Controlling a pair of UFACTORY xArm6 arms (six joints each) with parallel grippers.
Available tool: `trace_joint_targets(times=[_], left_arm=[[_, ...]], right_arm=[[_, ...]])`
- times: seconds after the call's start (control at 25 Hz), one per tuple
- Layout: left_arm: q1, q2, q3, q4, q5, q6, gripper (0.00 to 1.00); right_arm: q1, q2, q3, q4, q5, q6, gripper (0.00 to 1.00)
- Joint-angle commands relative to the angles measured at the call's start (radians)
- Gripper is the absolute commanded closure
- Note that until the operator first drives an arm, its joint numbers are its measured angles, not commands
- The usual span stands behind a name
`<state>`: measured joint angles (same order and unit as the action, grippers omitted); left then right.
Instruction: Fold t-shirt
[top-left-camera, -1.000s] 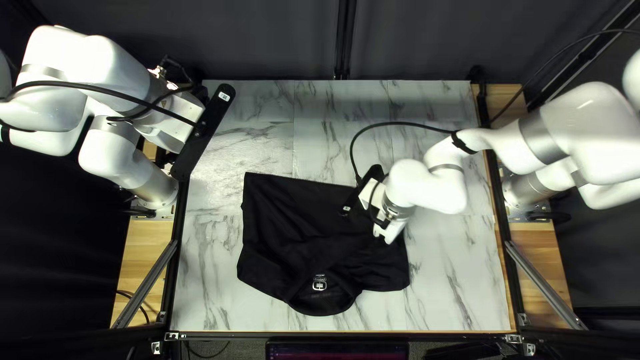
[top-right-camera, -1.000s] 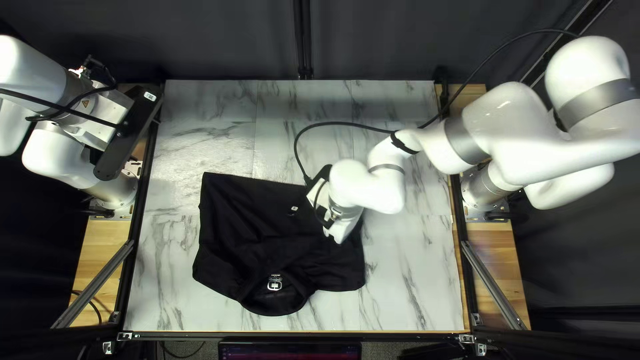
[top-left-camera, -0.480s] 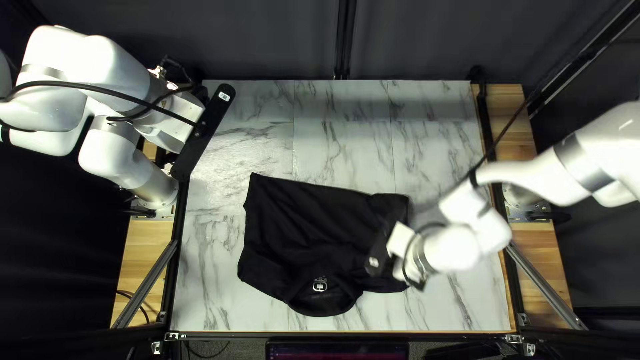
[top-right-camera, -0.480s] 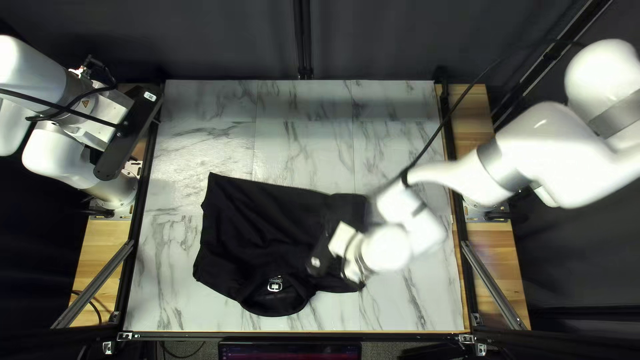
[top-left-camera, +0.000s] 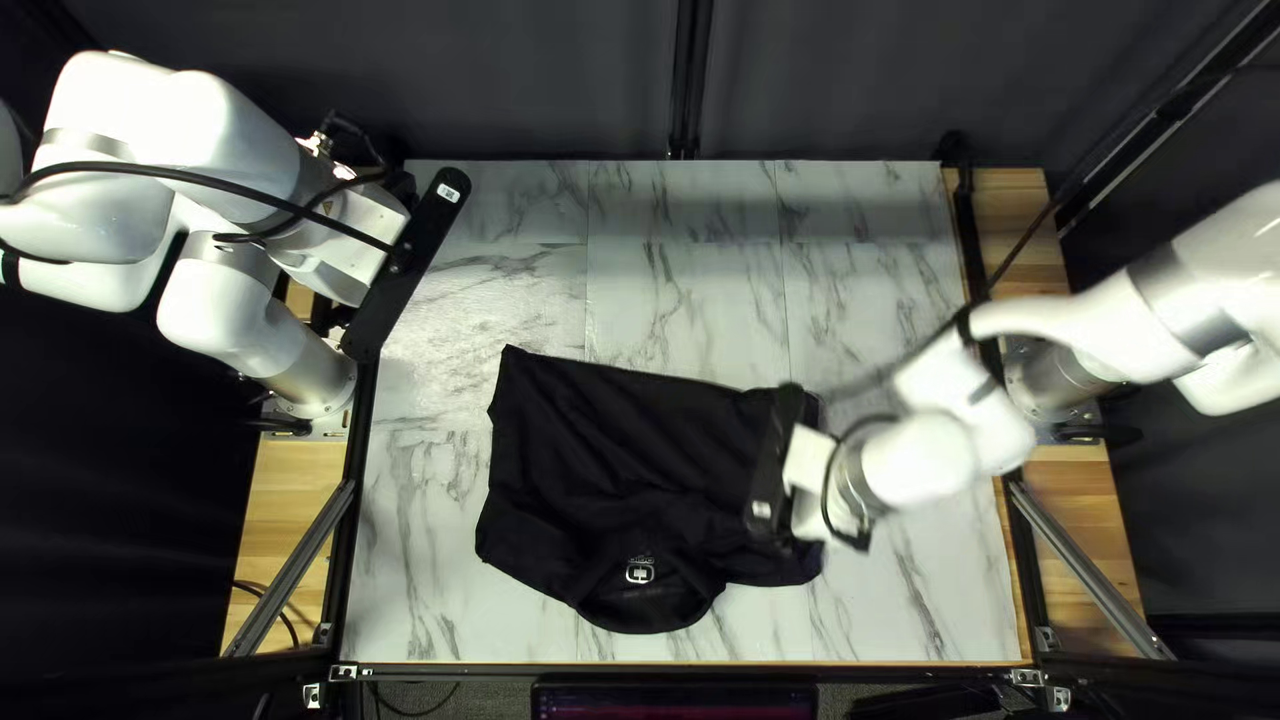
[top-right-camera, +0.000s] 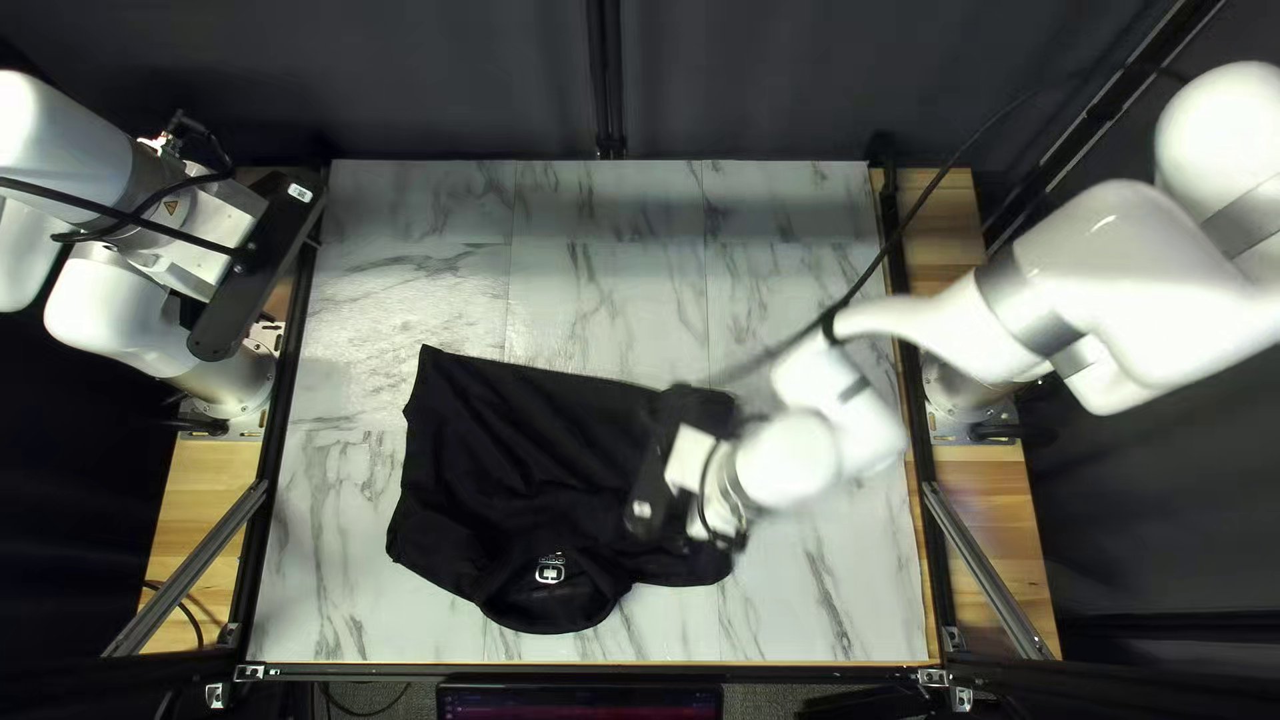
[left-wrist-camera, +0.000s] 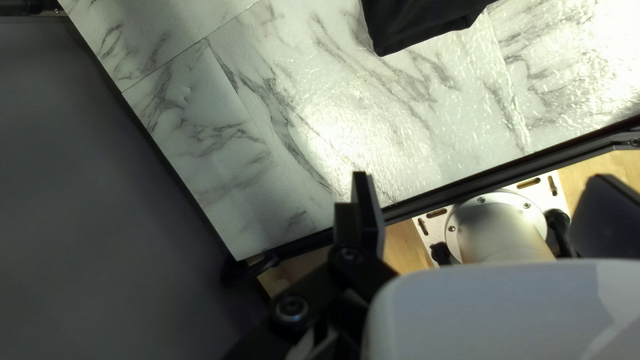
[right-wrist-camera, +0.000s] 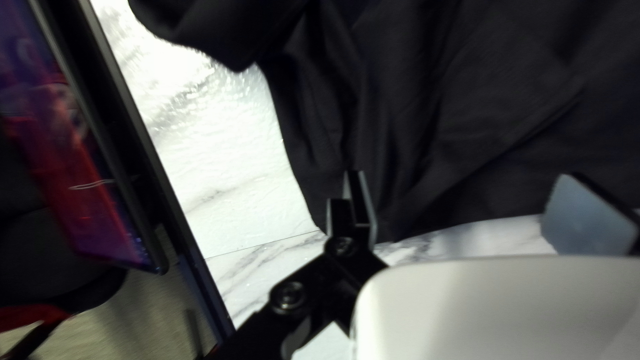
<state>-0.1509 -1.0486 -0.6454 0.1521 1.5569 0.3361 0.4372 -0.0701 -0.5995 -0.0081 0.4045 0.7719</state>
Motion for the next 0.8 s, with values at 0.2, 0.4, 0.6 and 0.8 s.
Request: trace_joint_targets(times=[0.2, 0.4, 0.6, 0.8], left_arm=[[0.0, 0.0, 0.0, 0.0, 0.0, 0.0, 0.0], [0.0, 0.0, 0.0, 0.0, 0.0, 0.0, 0.0], [0.0, 0.0, 0.0, 0.0, 0.0, 0.0, 0.0], [0.0, 0.0, 0.0, 0.0, 0.0, 0.0, 0.0]], right_arm=[[-0.127, -0.04, 0.036, 0.572, -0.036, -0.418, 0.0], [-0.127, -0.04, 0.036, 0.572, -0.036, -0.418, 0.0], [-0.142, 0.052, -0.036, 0.659, 0.015, -0.546, 0.0], [-0.117, 0.106, -0.025, 0.778, -0.033, -0.621, 0.0]])
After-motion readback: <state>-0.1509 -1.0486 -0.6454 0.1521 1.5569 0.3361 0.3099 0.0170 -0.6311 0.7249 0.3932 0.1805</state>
